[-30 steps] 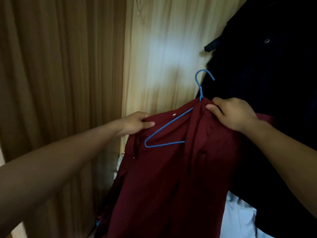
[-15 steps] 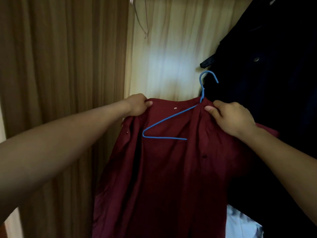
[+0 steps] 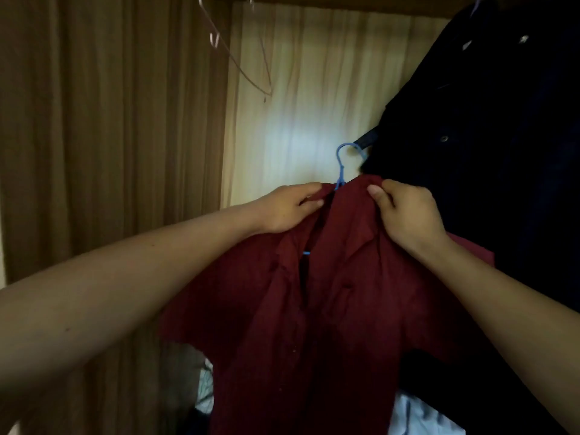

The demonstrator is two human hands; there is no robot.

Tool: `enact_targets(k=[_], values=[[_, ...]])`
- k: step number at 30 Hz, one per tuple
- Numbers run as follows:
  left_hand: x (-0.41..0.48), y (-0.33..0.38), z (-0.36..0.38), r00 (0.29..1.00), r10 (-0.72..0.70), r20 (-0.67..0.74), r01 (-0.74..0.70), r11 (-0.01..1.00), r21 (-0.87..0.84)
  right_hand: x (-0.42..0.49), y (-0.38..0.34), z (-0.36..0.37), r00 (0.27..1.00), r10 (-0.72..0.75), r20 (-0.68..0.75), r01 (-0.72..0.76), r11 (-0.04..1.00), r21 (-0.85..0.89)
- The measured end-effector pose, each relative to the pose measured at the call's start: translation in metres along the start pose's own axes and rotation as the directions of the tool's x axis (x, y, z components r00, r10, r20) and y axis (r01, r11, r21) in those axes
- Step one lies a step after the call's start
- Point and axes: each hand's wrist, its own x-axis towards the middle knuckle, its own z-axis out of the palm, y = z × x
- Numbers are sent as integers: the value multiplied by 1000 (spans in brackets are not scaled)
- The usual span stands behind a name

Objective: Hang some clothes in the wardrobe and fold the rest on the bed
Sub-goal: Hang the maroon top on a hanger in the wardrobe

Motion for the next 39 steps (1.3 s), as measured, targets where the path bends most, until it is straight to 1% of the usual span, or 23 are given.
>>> enact_targets(k=[3, 5, 7, 8, 9, 10, 12, 13, 14, 15, 16, 17, 19, 21, 22, 24, 26, 29, 32, 33, 35, 37, 39], values=[[6, -19, -14, 989, -106, -106, 100, 993, -62, 9, 9, -16, 990, 16, -140, -15, 1000, 5], [13, -22, -27, 979, -153, -132, 140, 985, -103, 15, 6, -23, 988, -30, -151, 36, 999, 36], [20, -14, -39, 975, -158, -154, 139, 982, -125, 17, -7, -18, 984, -178, 4, 178, 983, 42], [23, -7, -45, 976, -150, -160, 130, 983, -131, 16, -16, -14, 961, -253, 109, 250, 967, 39], [26, 0, -51, 978, -128, -166, 107, 986, -132, 16, -23, -10, 935, -298, 191, 293, 955, 54], [28, 7, -58, 980, -100, -169, 78, 988, -131, 20, -26, -8, 929, -302, 212, 291, 953, 82], [27, 21, -74, 985, -61, -162, 39, 990, -137, 36, -23, -13, 971, -225, 77, 217, 971, 101], [26, 27, -83, 986, -48, -161, 24, 989, -146, 46, -16, -16, 986, -165, 27, 163, 985, 63], [25, 32, -90, 987, -35, -160, 13, 990, -141, 55, -10, -20, 994, -102, 45, 102, 995, 2], [23, 36, -96, 986, -20, -167, -1, 993, -122, 62, -3, -21, 993, -46, 112, 52, 997, -54], [22, 40, -102, 984, -8, -178, -11, 995, -102, 67, 2, -18, 982, -6, 189, 27, 994, -107], [22, 43, -106, 983, -5, -184, -12, 995, -94, 71, 6, -13, 976, 3, 217, 30, 989, -148], [21, 46, -115, 980, -19, -198, 4, 997, -74, 79, 11, -5, 989, -14, 150, 44, 980, -195], [22, 43, -129, 976, -18, -215, 35, 996, 76, 92, 13, -5, 996, -5, 90, 20, 985, -170], [23, 40, -139, 974, -21, -224, 68, 977, 205, 100, 15, -8, 997, 2, 78, 8, 991, -135], [22, 36, -161, 969, -24, -246, 138, 878, 458, 117, 20, -13, 998, 12, 63, -9, 999, -51], [19, 37, -179, 966, -28, -259, 176, 802, 571, 132, 23, -19, 999, 22, 42, -23, 999, 26], [22, 51, -192, 941, -11, -338, 235, 742, 628, 155, 16, -20, 997, 66, 30, -69, 991, 112], [38, 77, -199, 884, -37, -466, 372, 661, 652, 172, -5, -15, 990, 127, 62, -127, 992, 0], [45, 86, -202, 865, -38, -501, 412, 625, 663, 176, -13, -13, 990, 118, 80, -120, 992, 29], [57, 106, -206, 828, -33, -559, 477, 565, 673, 185, -24, -10, 993, 42, 114, -62, 983, 173], [68, 127, -211, 788, -32, -614, 541, 512, 667, 194, -29, -10, 986, -50, 162, -8, 941, 337], [82, 146, -216, 753, -51, -656, 602, 454, 657, 200, -29, -12, 972, -84, 218, -34, 873, 487]])
